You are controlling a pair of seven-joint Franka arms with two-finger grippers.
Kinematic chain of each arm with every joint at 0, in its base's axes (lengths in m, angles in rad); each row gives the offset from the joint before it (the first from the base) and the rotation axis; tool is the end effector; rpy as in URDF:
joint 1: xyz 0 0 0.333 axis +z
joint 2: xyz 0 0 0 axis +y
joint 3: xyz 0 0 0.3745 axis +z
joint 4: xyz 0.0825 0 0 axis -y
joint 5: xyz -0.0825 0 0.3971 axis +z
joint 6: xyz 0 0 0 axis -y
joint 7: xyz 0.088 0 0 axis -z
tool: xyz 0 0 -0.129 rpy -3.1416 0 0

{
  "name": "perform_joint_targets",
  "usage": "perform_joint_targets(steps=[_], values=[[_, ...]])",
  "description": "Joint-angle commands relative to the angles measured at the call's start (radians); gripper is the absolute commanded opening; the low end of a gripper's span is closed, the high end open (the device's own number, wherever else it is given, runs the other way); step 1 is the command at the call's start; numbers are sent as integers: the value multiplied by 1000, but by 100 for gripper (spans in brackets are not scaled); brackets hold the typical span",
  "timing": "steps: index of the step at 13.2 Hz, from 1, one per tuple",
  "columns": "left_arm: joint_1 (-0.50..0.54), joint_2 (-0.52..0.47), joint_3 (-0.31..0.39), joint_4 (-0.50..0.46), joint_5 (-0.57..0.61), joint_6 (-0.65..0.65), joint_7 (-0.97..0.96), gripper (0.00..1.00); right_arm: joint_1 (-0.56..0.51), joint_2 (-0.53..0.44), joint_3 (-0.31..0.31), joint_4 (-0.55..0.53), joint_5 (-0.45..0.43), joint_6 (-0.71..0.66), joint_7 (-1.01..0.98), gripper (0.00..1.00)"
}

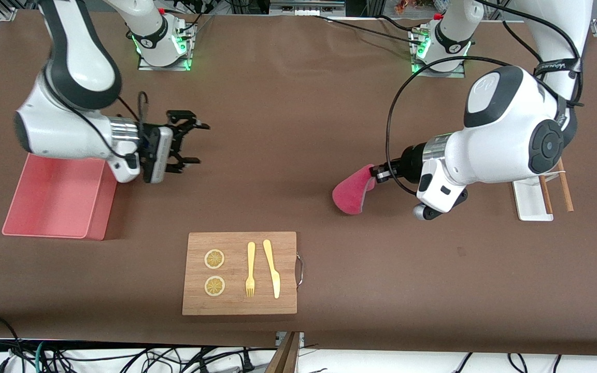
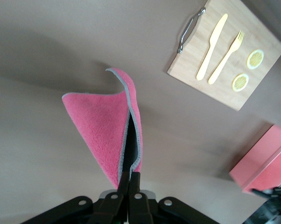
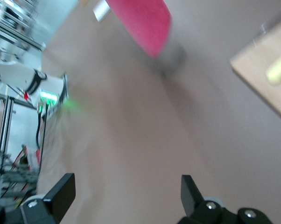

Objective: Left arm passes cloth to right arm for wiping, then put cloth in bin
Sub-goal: 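Carry the cloth with the left gripper while the right gripper approaches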

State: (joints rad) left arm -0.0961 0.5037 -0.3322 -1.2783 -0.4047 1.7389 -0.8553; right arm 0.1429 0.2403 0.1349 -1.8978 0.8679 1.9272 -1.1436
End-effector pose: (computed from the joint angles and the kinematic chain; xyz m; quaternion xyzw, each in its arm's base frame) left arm 0.6776 -0.2949 0.5169 0.9269 0.2555 -0.1701 0.2158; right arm 0.5833 0.2326 0.4191 -0.8011 -0.4426 -0.0763 0.3957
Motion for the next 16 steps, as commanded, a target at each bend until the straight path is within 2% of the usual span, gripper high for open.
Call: perform_joint_targets(steps=[1,4,9,13,16], values=[[-85,44,10,19,-20,111,-170,0,0,36,119,-15,130,195,-125,100],[-168,71,13,17,-10,209,-341,0,42,82,184,-10,287,373,-243,100],[-198,72,16,30,-14,226,-563,0,158,160,189,-6,529,585,-529,100],[-197,73,16,33,-20,246,-639,0,165,214,189,-6,776,593,-870,100],[-194,73,16,34,-20,246,-634,0,191,263,187,5,905,592,-992,100]])
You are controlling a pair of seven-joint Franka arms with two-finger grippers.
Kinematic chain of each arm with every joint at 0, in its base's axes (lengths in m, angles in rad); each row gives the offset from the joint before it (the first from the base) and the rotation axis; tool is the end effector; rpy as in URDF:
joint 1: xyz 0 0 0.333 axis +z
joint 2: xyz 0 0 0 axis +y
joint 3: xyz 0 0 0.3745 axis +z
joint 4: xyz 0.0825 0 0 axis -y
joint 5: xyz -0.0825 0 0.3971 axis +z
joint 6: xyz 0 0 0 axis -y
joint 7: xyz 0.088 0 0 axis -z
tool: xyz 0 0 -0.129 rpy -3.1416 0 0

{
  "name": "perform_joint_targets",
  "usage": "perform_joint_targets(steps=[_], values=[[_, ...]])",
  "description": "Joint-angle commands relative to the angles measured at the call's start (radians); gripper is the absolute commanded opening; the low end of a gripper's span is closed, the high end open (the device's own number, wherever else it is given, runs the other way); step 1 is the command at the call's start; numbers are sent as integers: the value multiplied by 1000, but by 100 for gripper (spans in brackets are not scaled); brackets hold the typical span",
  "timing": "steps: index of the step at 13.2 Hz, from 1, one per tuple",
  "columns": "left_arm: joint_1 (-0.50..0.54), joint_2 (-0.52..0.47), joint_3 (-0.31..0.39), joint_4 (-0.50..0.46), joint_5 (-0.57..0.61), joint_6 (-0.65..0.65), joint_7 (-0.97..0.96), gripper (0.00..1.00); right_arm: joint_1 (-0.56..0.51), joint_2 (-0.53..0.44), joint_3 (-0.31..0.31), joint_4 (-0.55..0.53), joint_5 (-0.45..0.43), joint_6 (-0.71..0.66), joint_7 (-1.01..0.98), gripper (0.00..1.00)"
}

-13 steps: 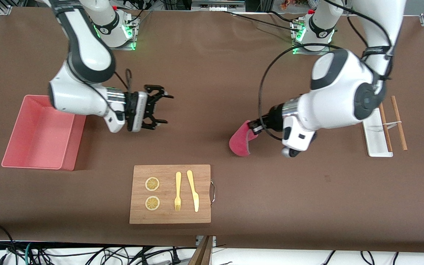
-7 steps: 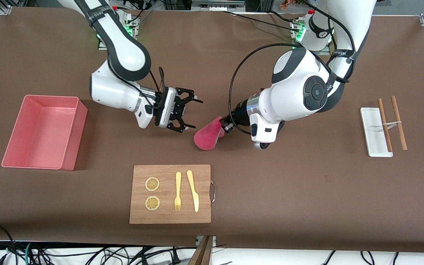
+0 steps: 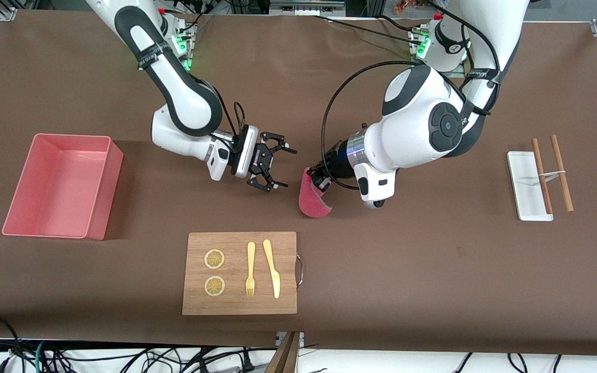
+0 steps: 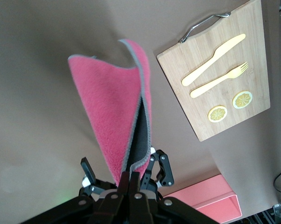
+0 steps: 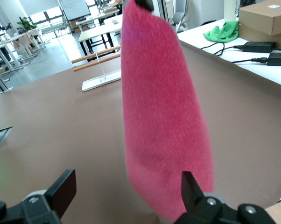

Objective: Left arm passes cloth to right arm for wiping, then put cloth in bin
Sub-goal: 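Grasp the hanging cloth with the right gripper below the left gripper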

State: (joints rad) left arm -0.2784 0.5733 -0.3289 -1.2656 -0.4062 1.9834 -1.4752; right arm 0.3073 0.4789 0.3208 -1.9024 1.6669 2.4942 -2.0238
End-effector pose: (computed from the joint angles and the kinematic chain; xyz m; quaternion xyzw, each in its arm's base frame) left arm 0.6600 -0.4176 0.4915 0.8247 0.4876 -0.1943 0.2106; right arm 0.5632 0.3955 0.2999 -0.7060 -0.4669 -0.3522 0.3995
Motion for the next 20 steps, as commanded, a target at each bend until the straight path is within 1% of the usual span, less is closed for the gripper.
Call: perform_joint_targets(steps=[1,2,5,7,10,14,16,17,18,20], values=[[-10,4,13,22,-19,2,-17,0,47,33,0,11,135,25,-116,100],[-10,4,13,22,-19,0,-22,0,58,41,-2,23,157,26,-116,100],[-11,4,13,22,-19,5,-43,0,73,72,-8,61,160,29,-127,100],[-11,4,13,22,-19,32,-66,0,79,95,-26,97,160,49,-192,100],[-16,5,13,20,-20,83,-74,0,79,96,-57,108,142,49,-251,100],[-36,-4,5,22,-46,86,-115,0,99,147,-91,192,81,97,-269,100],[-47,-6,4,22,-48,86,-132,0,102,158,-112,241,-5,136,-256,100],[-54,-7,4,22,-48,86,-137,0,101,158,-115,250,-53,150,-248,100],[-54,-10,4,22,-48,86,-137,0,102,158,-132,256,-79,153,-246,100],[-45,-16,5,22,-46,84,-134,0,102,156,-144,256,-95,152,-248,100]])
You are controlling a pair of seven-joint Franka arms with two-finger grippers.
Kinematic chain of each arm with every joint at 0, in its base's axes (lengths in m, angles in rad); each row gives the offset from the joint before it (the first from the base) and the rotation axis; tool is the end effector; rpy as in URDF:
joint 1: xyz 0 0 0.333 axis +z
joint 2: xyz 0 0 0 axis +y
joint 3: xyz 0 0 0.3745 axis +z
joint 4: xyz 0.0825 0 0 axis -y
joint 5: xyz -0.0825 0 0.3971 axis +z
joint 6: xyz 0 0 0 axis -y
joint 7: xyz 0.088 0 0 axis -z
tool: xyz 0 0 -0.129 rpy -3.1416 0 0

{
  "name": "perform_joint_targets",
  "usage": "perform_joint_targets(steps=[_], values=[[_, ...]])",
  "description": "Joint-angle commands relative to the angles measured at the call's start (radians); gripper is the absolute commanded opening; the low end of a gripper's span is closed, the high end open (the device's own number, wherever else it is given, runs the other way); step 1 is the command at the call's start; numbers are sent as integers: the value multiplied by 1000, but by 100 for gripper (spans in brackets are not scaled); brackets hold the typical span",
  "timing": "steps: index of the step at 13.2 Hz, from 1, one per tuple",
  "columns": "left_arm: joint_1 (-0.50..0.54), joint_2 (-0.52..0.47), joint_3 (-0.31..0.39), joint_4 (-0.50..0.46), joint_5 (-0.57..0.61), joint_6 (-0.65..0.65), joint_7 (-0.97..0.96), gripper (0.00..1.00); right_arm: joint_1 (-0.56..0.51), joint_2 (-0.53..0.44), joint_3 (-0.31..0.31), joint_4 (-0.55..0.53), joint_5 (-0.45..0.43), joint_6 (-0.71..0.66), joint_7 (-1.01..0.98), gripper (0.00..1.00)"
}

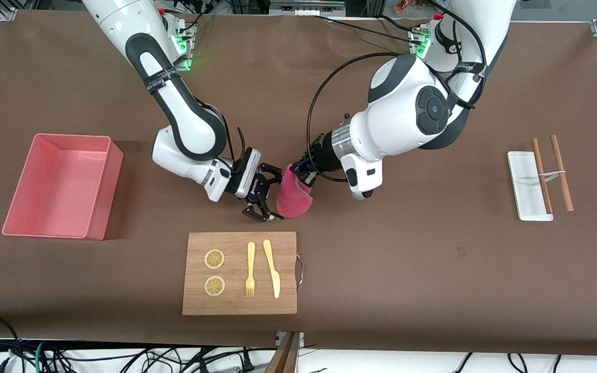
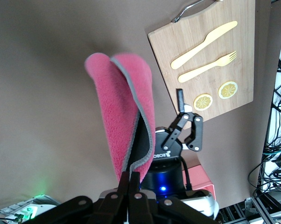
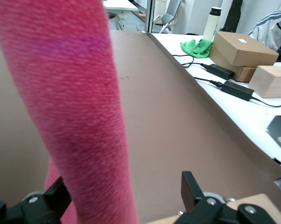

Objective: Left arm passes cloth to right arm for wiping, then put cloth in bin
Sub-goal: 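Grasp the hanging cloth with the right gripper below the left gripper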

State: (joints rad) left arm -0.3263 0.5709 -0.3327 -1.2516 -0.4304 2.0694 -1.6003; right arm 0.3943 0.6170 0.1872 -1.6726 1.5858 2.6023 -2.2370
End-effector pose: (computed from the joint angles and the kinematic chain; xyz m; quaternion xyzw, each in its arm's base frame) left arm 0.6498 -0.4515 0.5098 0.7911 0.5267 -0.1980 0.2399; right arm 0.6470 0.3886 0.2941 -0.6599 -0.5587 -0.4254 0.2672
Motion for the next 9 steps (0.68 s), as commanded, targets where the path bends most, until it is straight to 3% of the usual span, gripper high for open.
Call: perform_joint_targets(steps=[1,3,4,7,9], values=[[4,-14,11,8,-22,-2,-10,0,17,18,-11,27,-7,44,-30,100],[6,-14,11,8,-21,-2,-9,0,43,30,-11,27,13,44,23,98],[6,-14,11,8,-21,-2,-9,0,63,33,-11,34,11,44,65,85],[7,-14,12,8,-22,-2,-9,0,78,44,-12,65,8,47,111,15],[9,-16,12,8,-22,-3,-9,0,75,41,-15,68,6,45,119,0]])
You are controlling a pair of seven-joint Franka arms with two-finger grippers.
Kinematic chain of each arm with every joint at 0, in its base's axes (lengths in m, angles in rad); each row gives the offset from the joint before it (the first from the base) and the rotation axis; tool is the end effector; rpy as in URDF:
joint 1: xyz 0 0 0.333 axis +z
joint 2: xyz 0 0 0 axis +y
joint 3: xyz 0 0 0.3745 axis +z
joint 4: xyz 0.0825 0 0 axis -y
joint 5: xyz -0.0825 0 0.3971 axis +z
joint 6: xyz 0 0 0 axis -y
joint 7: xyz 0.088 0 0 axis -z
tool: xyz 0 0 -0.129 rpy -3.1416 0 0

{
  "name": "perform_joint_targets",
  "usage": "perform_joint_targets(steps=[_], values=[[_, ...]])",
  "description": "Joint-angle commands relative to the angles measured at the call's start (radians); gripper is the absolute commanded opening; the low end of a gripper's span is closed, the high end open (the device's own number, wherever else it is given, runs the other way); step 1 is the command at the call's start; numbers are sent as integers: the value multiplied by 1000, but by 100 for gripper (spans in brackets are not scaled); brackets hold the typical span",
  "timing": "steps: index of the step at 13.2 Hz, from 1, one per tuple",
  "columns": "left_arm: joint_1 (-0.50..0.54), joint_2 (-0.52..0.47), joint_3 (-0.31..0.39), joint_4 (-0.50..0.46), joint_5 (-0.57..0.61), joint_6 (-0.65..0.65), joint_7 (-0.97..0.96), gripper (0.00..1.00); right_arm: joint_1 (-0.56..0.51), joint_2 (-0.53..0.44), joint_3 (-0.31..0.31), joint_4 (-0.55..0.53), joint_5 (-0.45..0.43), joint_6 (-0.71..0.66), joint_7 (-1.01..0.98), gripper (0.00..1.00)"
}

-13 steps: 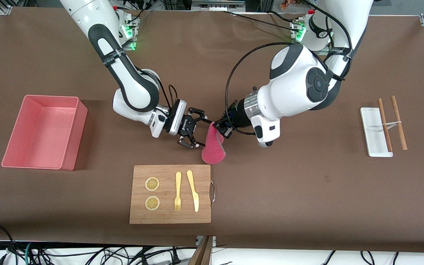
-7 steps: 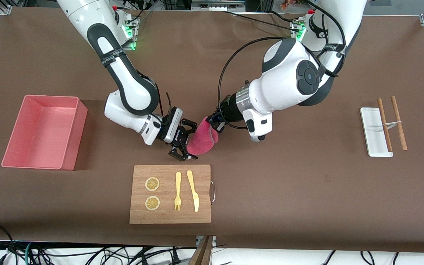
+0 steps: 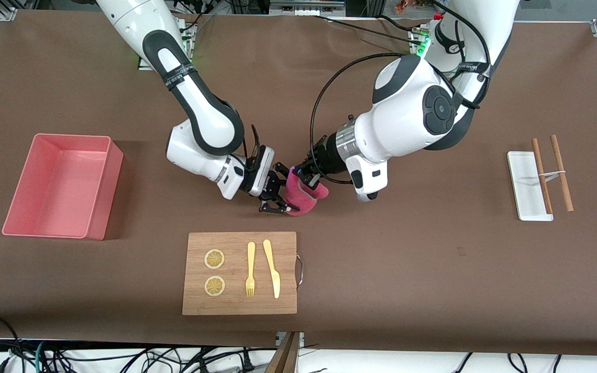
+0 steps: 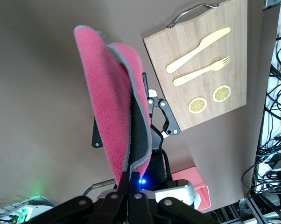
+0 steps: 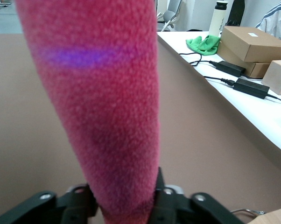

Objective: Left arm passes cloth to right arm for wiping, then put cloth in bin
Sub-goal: 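Grasp the hanging cloth with the right gripper below the left gripper, then open the left gripper while the right gripper pulls the cloth away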

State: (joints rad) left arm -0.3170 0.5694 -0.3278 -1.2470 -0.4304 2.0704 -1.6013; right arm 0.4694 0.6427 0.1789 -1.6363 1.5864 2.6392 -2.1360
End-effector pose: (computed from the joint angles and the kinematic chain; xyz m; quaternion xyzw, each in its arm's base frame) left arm 0.6561 -0.4430 0.5129 0.7875 0.5320 -0.1939 0.2434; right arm 0.6309 0.4310 0.2909 -0.6762 -0.5432 -0.4080 0.2850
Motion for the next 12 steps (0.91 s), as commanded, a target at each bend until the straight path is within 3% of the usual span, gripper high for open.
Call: perform_joint_targets(steps=[1,6,7,10,12], values=[[-1,-14,9,3,-22,-4,-8,0,-1,15,-21,32,6,4,45,0],[1,-14,10,3,-22,-7,-6,3,-12,-35,-81,16,3,-5,100,0],[3,-16,13,3,-10,-13,-6,99,-15,-43,-93,9,1,-22,114,0],[21,-40,19,1,-4,-42,4,100,-20,-52,-140,0,-28,-99,116,0],[65,-68,10,3,42,-136,84,100,-40,-77,-168,-28,-112,-151,177,0]])
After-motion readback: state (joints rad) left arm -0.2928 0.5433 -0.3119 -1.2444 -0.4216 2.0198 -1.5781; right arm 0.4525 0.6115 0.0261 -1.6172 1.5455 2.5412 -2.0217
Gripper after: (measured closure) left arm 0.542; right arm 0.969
